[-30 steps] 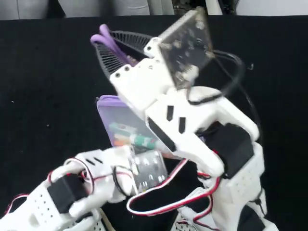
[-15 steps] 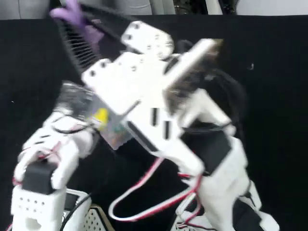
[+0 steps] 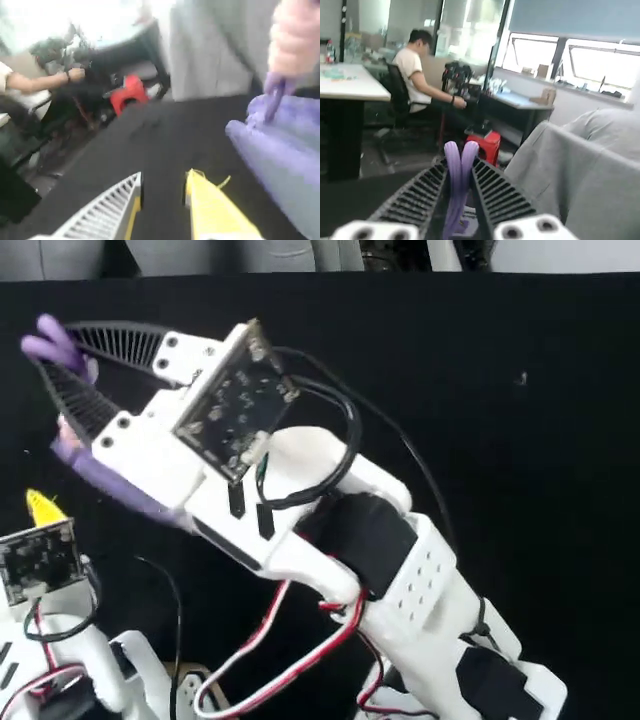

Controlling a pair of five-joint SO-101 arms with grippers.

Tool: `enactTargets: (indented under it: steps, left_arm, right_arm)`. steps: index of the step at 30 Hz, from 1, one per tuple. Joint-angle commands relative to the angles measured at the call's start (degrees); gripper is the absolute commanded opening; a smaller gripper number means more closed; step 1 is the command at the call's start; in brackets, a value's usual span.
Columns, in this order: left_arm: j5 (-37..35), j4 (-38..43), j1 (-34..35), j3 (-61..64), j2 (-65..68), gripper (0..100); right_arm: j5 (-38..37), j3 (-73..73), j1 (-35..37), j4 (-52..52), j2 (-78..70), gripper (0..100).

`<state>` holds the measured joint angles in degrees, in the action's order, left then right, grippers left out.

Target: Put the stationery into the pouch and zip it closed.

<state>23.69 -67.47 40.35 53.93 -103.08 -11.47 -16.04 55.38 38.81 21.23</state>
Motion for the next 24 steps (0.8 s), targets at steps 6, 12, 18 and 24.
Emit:
enactTargets:
  steps: [6, 12, 18, 24]
  left_arm:
    - [0.8, -1.1, 5.9, 6.9, -1.8, 15]
    - [0.5, -1.1, 5.4, 9.7, -1.7, 15]
    - [0.4, -4.5, 5.4, 9.8, -1.7, 15]
    - [0.5, -5.6, 5.4, 9.7, -1.7, 15]
  right_arm:
    - [-0.4, -5.9, -3.9, 19.1, 8.4, 1.1]
    - [-0.1, -9.6, -16.4, 21.7, 10.7, 1.1]
    - [-0.5, -9.5, -25.1, 18.1, 10.6, 1.1]
    - [-0.5, -9.7, -30.7, 9.7, 10.0, 1.1]
